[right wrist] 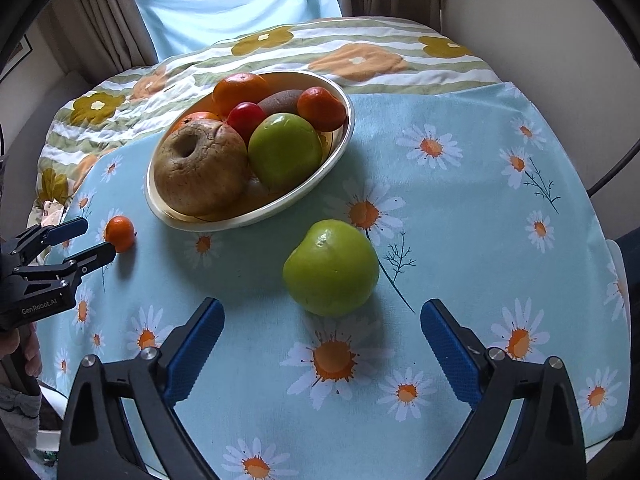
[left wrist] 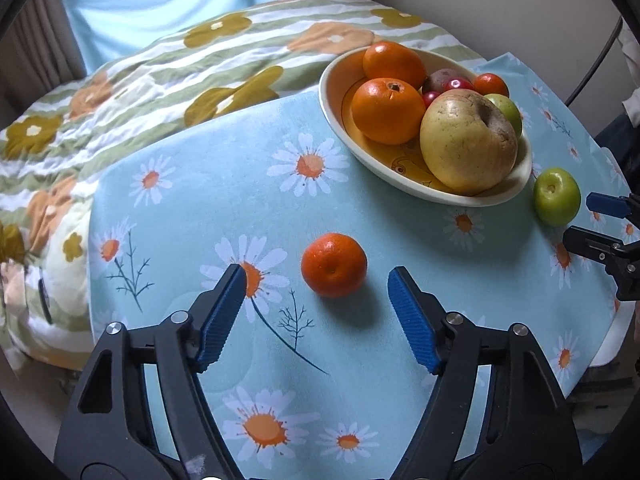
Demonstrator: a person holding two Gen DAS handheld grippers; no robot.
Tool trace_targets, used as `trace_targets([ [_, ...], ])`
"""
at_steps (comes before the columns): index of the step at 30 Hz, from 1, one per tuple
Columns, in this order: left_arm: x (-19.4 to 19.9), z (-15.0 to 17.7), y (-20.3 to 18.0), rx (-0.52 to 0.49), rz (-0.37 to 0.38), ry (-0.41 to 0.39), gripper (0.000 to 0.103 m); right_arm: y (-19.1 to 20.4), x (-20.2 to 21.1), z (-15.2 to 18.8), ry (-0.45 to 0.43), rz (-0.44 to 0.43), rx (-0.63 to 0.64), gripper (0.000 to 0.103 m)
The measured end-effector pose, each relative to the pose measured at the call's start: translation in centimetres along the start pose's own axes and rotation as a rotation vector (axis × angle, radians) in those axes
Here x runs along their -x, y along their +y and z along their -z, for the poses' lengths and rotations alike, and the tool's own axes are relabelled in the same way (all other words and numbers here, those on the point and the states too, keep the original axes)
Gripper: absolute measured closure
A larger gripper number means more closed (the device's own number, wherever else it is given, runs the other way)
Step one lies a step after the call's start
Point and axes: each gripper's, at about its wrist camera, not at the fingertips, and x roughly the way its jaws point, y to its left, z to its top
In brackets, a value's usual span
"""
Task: Organize fruits
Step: 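Close the left gripper on the tangerine while the right grips the green apple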
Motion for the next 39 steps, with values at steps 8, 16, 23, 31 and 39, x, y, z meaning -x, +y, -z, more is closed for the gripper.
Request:
trace_targets([
  [8,-1.6,-0.5,0.2,-0.031,0.036,0.017,0.040,0.2,-1.3,-0.4,0.021,0.005,-0.030,0.015],
  [16,-2.3,-0.4,-0.4,-0.070,0.048,0.024,0.061,0.4,-1.7,-0.3,0.034,0.013,-0.031,0.027],
  [23,-2.0,0.0,-0.3,-0.050,0.052,0.024,0.062,0.2,-2.0,-0.5,0.036,0.015,-0.021,0.034],
  [31,-1.4,1.0,-0.2,-0.017,0.040,0.030,0.062,0.1,-2.5,-0.8,0.038,0.020,0.009,0.042],
  [39,-0.4,2.0,-0.4,0.032,0.022,0.029,0.062,-0.1,-2.7,-0.9,0.035,0.015,0.022,0.049],
])
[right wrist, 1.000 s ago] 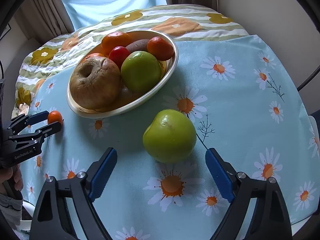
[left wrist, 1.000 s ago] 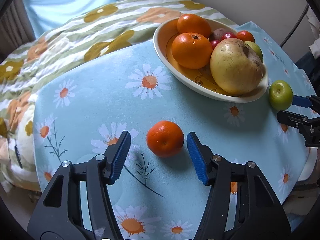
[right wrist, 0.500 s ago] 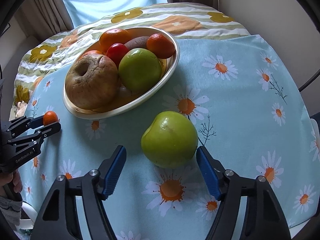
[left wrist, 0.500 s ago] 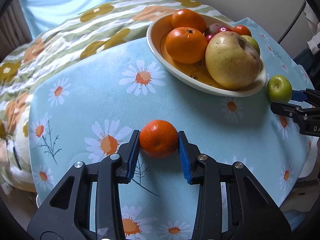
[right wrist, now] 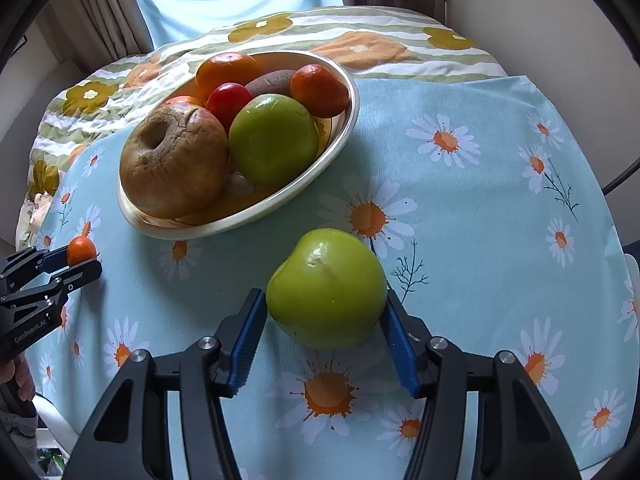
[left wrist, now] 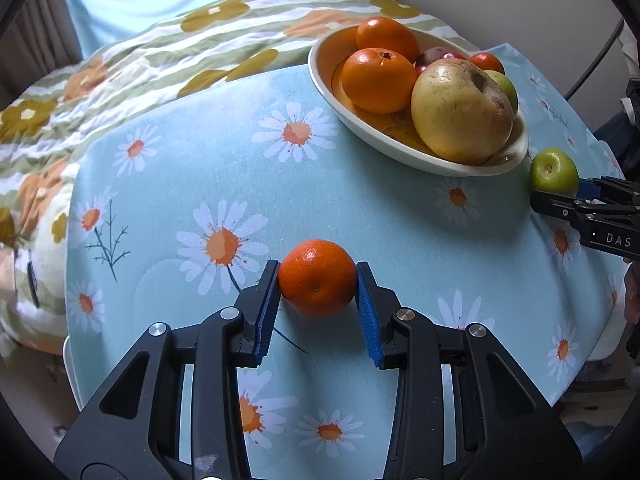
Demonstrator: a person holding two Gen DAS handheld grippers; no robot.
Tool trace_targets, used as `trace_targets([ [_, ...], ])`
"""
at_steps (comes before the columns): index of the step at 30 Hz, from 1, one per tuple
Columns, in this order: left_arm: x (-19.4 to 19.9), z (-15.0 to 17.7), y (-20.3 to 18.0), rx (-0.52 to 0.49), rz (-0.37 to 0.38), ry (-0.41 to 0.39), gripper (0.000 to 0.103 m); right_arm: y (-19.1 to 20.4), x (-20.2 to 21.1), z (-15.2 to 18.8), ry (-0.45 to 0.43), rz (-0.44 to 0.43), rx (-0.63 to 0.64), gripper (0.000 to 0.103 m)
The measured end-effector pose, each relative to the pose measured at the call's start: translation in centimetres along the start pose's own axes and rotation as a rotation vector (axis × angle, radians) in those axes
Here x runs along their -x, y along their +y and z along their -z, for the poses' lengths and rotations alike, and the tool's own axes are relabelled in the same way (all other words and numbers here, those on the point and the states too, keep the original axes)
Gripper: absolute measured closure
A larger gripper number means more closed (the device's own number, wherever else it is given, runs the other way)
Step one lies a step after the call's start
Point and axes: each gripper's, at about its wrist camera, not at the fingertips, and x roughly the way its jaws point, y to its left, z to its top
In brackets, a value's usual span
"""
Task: Organize fruits
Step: 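Close the left gripper on the tangerine while the right grips the green apple, then lower the tangerine into the bowl and open the left gripper while the right carries the apple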
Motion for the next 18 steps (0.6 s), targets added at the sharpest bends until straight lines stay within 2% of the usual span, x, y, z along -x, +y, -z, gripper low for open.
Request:
trace_targets([
  [14,3.5,1.6,-1.2,0.103,-0.050,-0.045,0.062,-0.2,0.2,-0.6,-0.049,-0.049,0.069,0.049],
  [18,4.1,2.3,-1.7,0.127,-0.058,-0.049,0.062,-0.2,0.4,-0.7,-0.058,-0.068,0.100,0.053],
])
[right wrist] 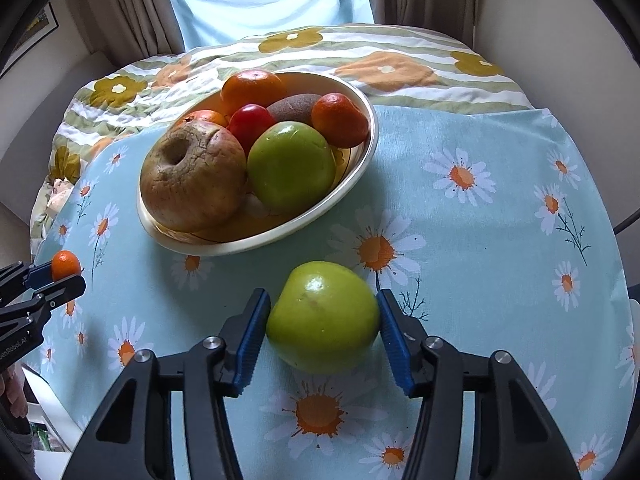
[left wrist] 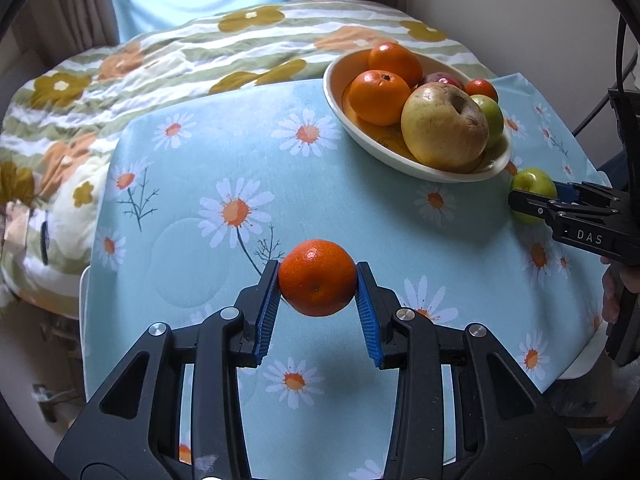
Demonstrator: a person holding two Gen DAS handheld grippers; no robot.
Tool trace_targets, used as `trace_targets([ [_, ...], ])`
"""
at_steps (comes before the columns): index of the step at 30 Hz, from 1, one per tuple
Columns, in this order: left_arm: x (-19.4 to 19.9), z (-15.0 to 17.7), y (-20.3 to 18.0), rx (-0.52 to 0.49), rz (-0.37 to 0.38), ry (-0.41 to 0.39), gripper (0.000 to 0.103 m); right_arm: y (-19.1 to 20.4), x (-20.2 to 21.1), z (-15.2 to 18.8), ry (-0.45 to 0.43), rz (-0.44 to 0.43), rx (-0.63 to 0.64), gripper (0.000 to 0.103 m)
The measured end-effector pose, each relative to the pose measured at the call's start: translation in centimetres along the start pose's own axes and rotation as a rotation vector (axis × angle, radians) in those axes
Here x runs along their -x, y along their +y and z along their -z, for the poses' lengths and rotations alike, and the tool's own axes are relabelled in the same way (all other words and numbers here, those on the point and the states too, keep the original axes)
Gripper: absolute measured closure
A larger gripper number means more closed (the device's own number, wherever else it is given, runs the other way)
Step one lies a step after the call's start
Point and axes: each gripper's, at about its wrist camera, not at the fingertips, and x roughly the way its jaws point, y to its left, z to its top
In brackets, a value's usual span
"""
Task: Organize fruits
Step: 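Lower the tangerine into the bowl and open the left gripper while the right carries the apple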
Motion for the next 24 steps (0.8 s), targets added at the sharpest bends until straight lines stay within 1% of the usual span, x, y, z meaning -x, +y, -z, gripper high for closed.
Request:
trace_targets([
  [4,0.7,0.2,-0.7,0.012,-0.007,-0.005,0.062,0.2,0.6,0.1,-0.012,-0.022,0.031,0.053],
  [10,2.7,0.0,-1.8,0.039,-0.021,-0.032,0.062,-0.1,2.7,-0.3,-0.032,-0.062,0.054,0.053],
  [24,9.1,-2.0,-6.4,0.115,-0.064,-0.151,0.062,-2.8,9.8,-2.1,-0.091,-0.140,0.161,0.053],
])
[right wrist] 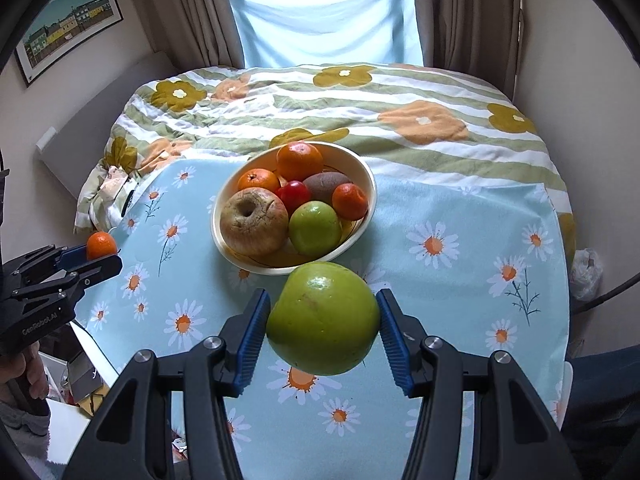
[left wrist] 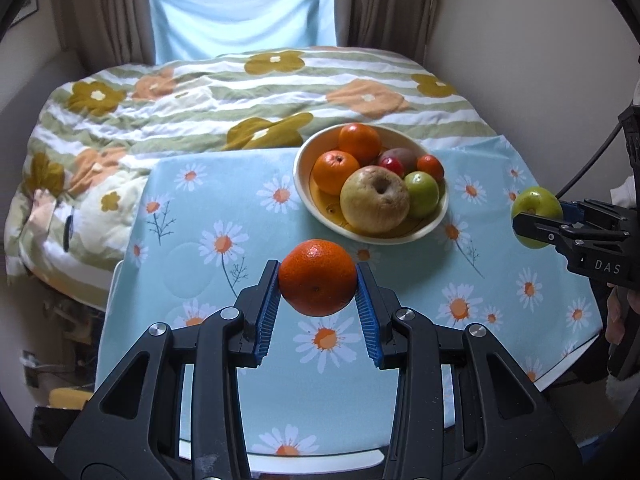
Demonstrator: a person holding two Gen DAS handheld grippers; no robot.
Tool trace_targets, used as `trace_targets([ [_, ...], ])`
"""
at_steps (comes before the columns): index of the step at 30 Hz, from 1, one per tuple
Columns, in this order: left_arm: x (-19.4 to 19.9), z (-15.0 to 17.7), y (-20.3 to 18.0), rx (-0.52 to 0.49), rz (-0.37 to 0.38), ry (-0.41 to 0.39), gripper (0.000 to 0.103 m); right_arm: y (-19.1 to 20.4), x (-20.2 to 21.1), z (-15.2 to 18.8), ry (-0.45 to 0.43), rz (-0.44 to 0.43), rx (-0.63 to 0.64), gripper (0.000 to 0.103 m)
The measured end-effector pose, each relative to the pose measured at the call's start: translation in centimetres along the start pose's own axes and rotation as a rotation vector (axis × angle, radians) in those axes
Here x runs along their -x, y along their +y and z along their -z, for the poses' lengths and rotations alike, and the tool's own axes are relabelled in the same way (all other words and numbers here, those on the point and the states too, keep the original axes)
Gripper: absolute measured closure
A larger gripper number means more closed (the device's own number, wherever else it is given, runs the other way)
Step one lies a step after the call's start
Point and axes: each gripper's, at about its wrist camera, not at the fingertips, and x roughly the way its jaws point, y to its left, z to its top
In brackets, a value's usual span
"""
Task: Organize fruits
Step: 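Lower the tangerine into the bowl and open the left gripper while the right carries the apple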
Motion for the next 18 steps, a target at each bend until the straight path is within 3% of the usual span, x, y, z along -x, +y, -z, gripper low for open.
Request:
trace_targets([
  [9,0.7,-3.1,-1.8,-0.003,0.021,-0.048,0.062,-0.7,2.2,-2.0,-0.036,-0.022,0.042,0.053],
  [18,-2.4,-7.9,-1.2,-0.061,0.067,-0.052,0.062,-1.1,1.6,-4.8,-0.062,0.001,-0.005,0.053],
])
